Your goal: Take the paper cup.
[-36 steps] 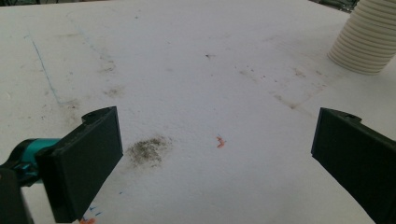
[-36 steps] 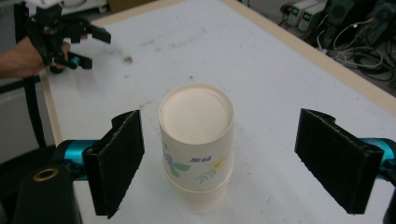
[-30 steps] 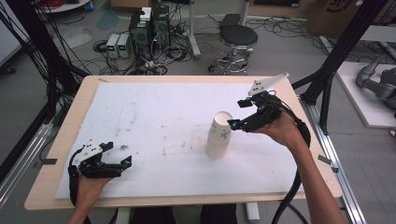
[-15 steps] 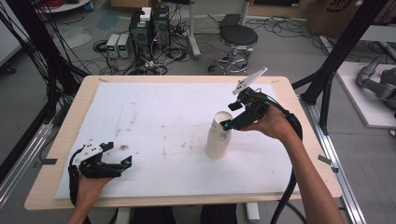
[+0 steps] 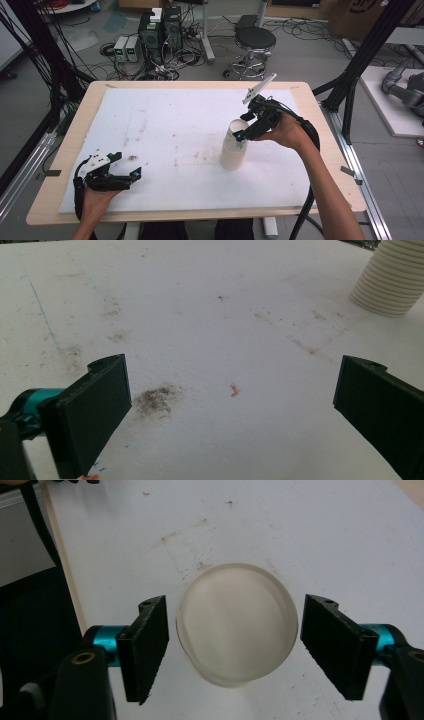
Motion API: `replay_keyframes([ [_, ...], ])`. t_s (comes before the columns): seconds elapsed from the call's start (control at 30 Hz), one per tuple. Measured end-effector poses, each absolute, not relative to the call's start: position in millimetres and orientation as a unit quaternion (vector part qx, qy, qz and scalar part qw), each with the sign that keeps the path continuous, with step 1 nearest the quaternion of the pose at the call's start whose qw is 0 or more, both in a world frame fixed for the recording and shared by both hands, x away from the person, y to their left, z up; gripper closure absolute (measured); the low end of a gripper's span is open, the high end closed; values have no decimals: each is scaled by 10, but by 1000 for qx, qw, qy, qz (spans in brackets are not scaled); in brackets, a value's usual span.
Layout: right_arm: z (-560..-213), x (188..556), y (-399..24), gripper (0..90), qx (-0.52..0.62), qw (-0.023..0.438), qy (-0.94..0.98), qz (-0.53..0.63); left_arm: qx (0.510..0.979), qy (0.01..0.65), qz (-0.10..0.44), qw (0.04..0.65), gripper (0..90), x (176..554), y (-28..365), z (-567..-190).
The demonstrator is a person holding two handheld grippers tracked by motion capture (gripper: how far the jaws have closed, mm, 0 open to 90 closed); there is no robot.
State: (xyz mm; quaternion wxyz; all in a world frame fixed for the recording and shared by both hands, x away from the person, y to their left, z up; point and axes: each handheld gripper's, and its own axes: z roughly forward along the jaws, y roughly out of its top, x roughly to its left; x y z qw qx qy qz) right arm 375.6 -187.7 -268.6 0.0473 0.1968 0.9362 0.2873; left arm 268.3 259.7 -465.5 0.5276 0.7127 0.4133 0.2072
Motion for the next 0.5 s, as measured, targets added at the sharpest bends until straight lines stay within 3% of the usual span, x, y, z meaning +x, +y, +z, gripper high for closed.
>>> replay_keyframes([
  [0.2,-2671,3748,-1876,362,191,53,937,289,715,413,206,526,19,2687,2598,-4654],
  [0.5,-2668,3751,-1879,367,191,54,937,288,714,414,206,526,19,2686,2594,-4655],
])
